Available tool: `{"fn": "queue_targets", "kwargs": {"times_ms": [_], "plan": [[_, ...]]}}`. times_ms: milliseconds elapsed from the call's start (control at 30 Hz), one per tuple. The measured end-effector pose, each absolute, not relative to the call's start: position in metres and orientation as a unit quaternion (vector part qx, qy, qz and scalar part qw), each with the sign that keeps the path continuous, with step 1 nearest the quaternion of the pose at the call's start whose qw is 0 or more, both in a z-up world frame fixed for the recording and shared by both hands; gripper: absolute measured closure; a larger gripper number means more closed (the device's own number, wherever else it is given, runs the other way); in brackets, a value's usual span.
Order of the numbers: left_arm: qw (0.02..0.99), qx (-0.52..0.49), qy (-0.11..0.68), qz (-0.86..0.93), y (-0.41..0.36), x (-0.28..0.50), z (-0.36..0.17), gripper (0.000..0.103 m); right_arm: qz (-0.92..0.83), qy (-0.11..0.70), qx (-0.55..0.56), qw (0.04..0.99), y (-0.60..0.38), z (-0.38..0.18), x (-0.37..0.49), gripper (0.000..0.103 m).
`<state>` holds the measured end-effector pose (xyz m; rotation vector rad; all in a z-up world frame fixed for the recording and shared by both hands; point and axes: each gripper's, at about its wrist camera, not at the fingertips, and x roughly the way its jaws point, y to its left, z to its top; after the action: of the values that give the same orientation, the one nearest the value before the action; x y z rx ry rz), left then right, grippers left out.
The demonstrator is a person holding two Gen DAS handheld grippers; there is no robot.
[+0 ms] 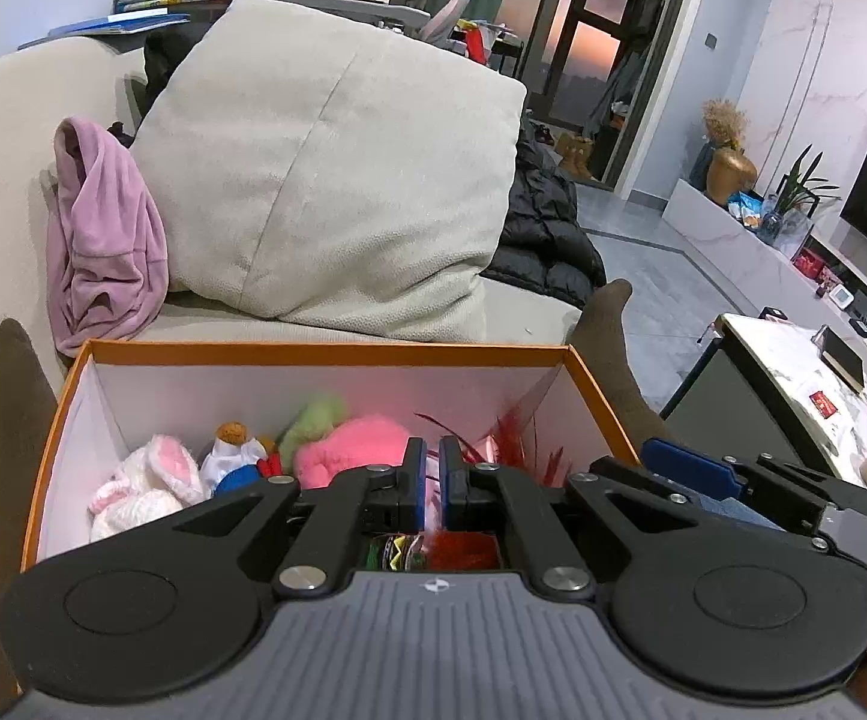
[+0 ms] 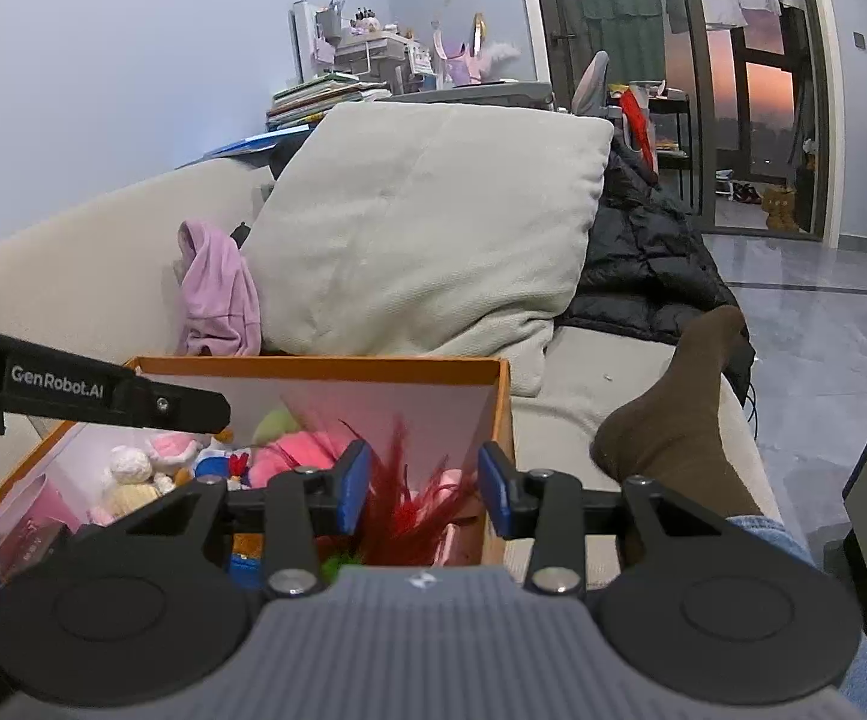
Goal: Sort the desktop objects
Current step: 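Lower the feather wand and pink fan into the shoebox and open both grippers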
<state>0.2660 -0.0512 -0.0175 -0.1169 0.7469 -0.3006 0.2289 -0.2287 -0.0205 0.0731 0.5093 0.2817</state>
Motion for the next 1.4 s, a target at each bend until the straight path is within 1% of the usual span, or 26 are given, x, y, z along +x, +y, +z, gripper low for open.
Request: {"fn": "queue_targets", "kwargs": {"times_ms": [100,167,267,367,433,500,533,567,700,833,1033,1067,1100,1133,1167,1300,1400], "plan": [[0.919,-0.056,0.365,-0.14,-0.047,0.26,-0.015,0.099,0.162,0.26,0.034,0.951,-0.225,-0.019,0.23,0.061],[0.921,-0.056,0.363,-0.131,-0.041,0.253,-0.013,0.099,0.188,0.27,0.028,0.944,-0.219,-0.018,0.233,0.058],[0.922,-0.059,0.363,-0.119,-0.032,0.242,-0.011,0.099,0.201,0.295,-0.008,0.934,-0.2,-0.02,0.239,0.058],[0.924,-0.059,0.362,-0.111,-0.023,0.229,-0.009,0.099,0.206,0.324,-0.035,0.923,-0.183,-0.027,0.248,0.058],[0.925,-0.058,0.36,-0.107,-0.017,0.22,-0.009,0.099,0.202,0.344,-0.044,0.916,-0.175,-0.031,0.256,0.061],[0.928,-0.061,0.355,-0.1,-0.009,0.21,-0.01,0.099,0.196,0.357,-0.049,0.912,-0.171,-0.035,0.261,0.08],[0.928,-0.064,0.353,-0.097,-0.006,0.207,-0.01,0.099,0.19,0.361,-0.05,0.912,-0.169,-0.036,0.264,0.1],[0.929,-0.069,0.352,-0.094,-0.002,0.204,-0.01,0.099,0.184,0.361,-0.05,0.913,-0.169,-0.037,0.265,0.103],[0.928,-0.087,0.351,-0.087,0.01,0.195,-0.015,0.099,0.199,0.346,-0.034,0.916,-0.168,-0.026,0.262,0.103],[0.927,-0.102,0.352,-0.085,0.017,0.19,-0.021,0.099,0.203,0.326,-0.054,0.922,-0.158,-0.016,0.262,0.103],[0.924,-0.109,0.356,-0.086,0.019,0.183,-0.029,0.099,0.21,0.33,-0.065,0.918,-0.149,-0.012,0.267,0.103],[0.924,-0.11,0.356,-0.086,0.019,0.183,-0.029,0.099,0.214,0.328,-0.066,0.918,-0.148,-0.011,0.266,0.097],[0.923,-0.111,0.357,-0.087,0.019,0.182,-0.029,0.099,0.212,0.324,-0.065,0.92,-0.148,-0.009,0.265,0.095],[0.923,-0.112,0.357,-0.088,0.019,0.181,-0.029,0.099,0.211,0.321,-0.06,0.921,-0.149,-0.007,0.263,0.082],[0.923,-0.112,0.357,-0.088,0.019,0.181,-0.029,0.099,0.211,0.318,-0.055,0.923,-0.151,-0.005,0.261,0.076],[0.924,-0.109,0.355,-0.093,0.016,0.176,-0.027,0.098,0.206,0.325,-0.028,0.923,-0.166,0.001,0.257,0.076],[0.924,-0.112,0.354,-0.091,0.016,0.175,-0.028,0.097,0.198,0.377,-0.003,0.905,-0.183,-0.003,0.264,0.074]]}}
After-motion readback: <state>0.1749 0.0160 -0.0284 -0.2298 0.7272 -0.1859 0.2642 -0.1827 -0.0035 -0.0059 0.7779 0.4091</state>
